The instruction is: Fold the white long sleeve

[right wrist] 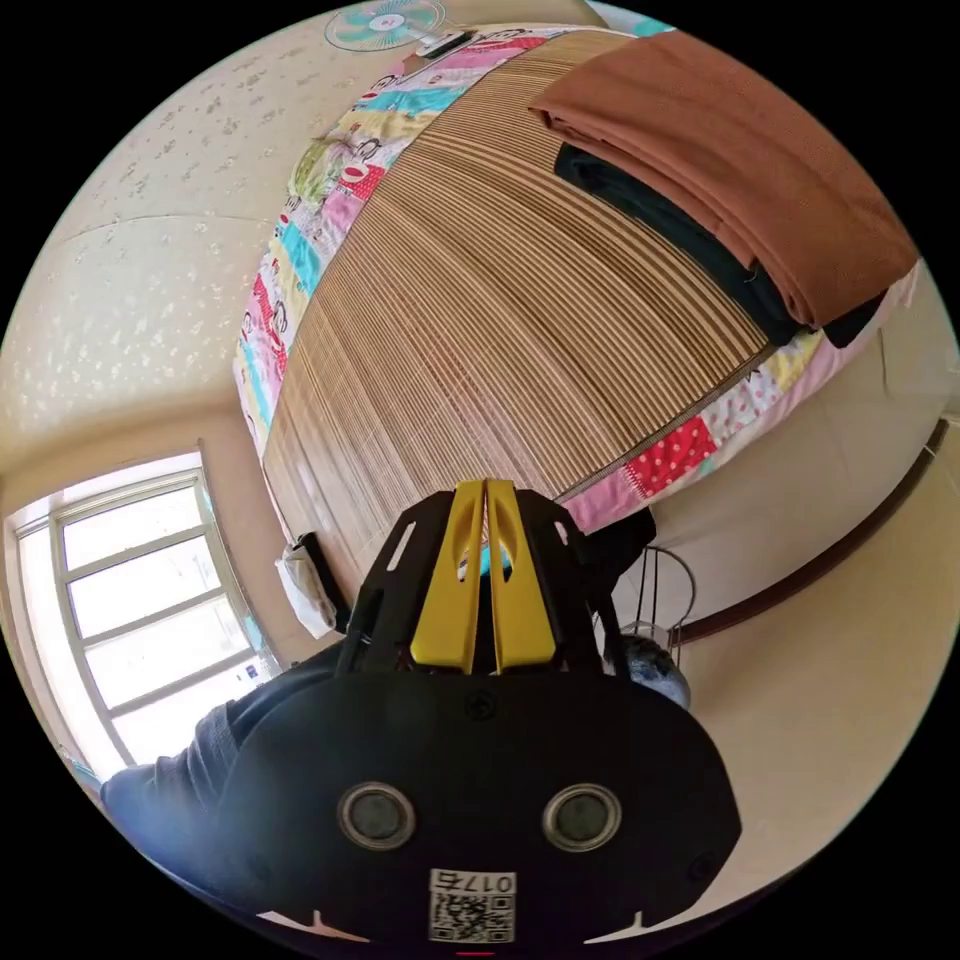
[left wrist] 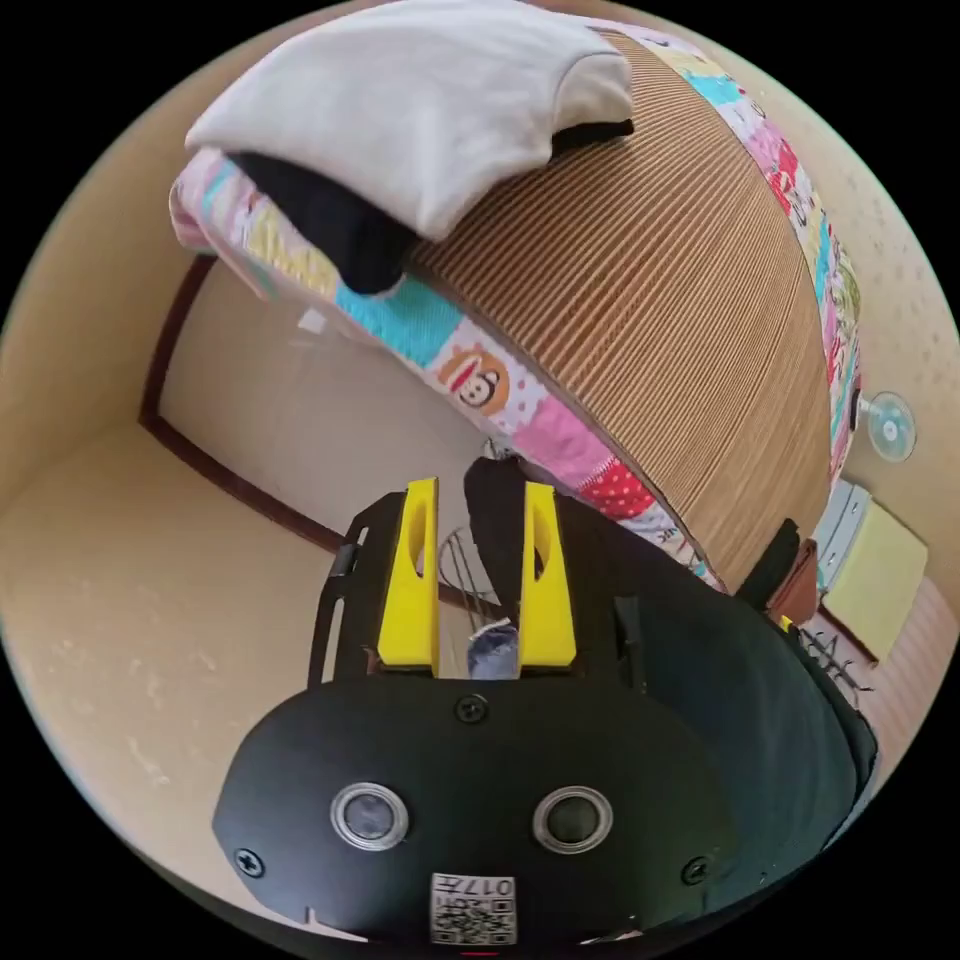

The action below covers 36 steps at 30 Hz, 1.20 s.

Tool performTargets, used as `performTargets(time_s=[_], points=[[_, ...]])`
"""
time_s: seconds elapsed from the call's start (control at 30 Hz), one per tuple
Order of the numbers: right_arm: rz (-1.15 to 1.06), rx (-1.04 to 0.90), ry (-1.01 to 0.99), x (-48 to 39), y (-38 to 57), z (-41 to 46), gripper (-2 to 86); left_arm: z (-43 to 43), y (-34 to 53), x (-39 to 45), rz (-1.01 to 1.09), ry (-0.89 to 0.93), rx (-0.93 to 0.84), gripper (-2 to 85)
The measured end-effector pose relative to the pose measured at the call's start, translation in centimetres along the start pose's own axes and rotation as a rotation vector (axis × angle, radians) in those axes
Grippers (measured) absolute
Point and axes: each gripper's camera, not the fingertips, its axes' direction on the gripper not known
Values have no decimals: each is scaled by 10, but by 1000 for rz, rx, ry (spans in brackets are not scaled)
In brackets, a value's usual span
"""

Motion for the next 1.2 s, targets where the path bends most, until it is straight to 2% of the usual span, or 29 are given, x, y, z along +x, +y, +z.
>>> performTargets(time_s=[0.1, 0.2, 0.27, 0.33, 0.43, 0.53, 0.63, 0.73, 0.77, 0.9, 1.03, 1.13, 1.2], points=[[24, -9, 33, 26, 27, -14, 3, -47, -37, 9, 77, -91, 203, 132], [144, 18, -9, 76, 58, -41, 3, -68, -67, 11, 58, -177, 306, 137], [272, 97, -152, 113, 83, -64, 3, -64, -80, 12, 37, -202, 300, 138], [413, 339, -428, 157, 127, -97, 3, -47, -90, 11, 30, -160, 246, 138], [513, 596, -691, 198, 173, -112, 2, -10, -89, 8, -1, -157, 178, 137], [530, 663, -754, 213, 192, -108, 2, 11, -69, 9, 7, -175, 209, 129], [441, 590, -726, 217, 183, -97, 3, 18, -53, -8, 32, -117, 191, 78], [371, 551, -779, 229, 169, -76, 3, 3, -30, -59, -31, 157, 229, 27], [358, 549, -802, 232, 166, -72, 3, -7, -14, -83, -15, 320, 276, 11], [258, 534, -927, 255, 148, -46, 3, -62, 53, -152, 210, 854, 469, -6], [91, 460, -946, 269, 119, -32, 4, -113, 125, -177, 390, 1084, 661, -9], [-41, 394, -1007, 274, 94, -23, 4, -141, 187, -159, 621, 1180, 752, -9], [-135, 363, -1039, 272, 84, -21, 4, -154, 231, -140, 823, 1321, 842, -10]])
